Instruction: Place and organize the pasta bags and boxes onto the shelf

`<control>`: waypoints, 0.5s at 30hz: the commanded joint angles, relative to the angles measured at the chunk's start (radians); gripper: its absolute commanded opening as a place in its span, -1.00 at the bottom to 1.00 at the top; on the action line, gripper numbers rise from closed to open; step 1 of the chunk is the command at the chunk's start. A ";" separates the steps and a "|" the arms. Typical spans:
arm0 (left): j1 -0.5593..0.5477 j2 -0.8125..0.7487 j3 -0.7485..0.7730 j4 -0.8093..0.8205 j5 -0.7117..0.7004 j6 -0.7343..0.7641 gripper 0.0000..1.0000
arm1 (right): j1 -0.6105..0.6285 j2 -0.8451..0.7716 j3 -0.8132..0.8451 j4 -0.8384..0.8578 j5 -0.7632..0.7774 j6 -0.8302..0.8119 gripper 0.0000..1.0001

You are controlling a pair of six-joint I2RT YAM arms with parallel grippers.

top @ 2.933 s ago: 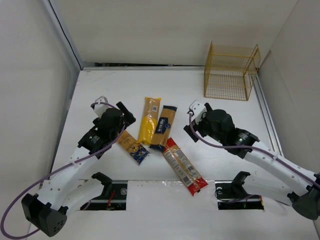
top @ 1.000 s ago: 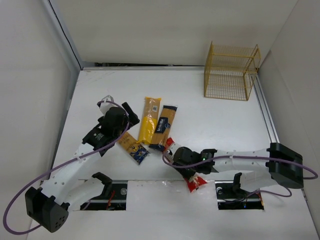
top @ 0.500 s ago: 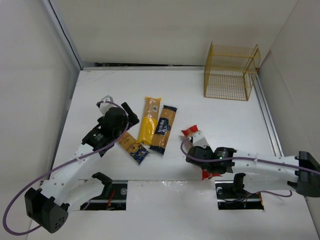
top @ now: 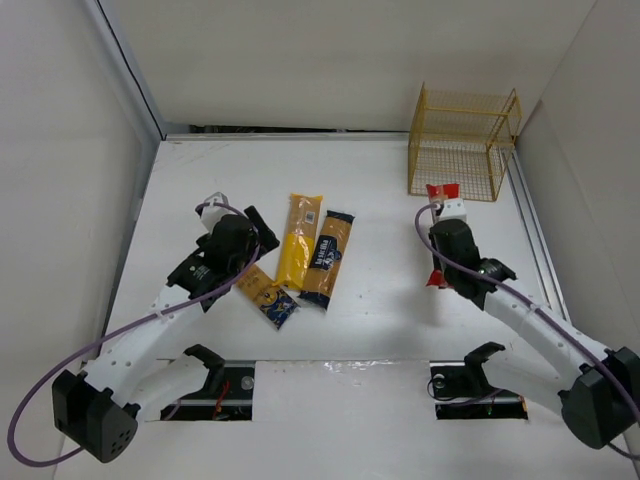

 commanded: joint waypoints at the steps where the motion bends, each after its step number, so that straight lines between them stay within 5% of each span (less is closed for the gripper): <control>1: 0.002 0.018 -0.012 0.021 -0.022 -0.012 1.00 | -0.159 0.008 0.014 0.334 -0.185 -0.225 -1.00; 8: 0.002 0.103 0.019 0.021 -0.031 -0.012 1.00 | -0.353 0.215 0.086 0.376 -0.453 -0.395 -1.00; 15: 0.002 0.167 0.059 0.032 -0.040 0.015 1.00 | -0.421 0.293 0.135 0.385 -0.494 -0.415 -1.00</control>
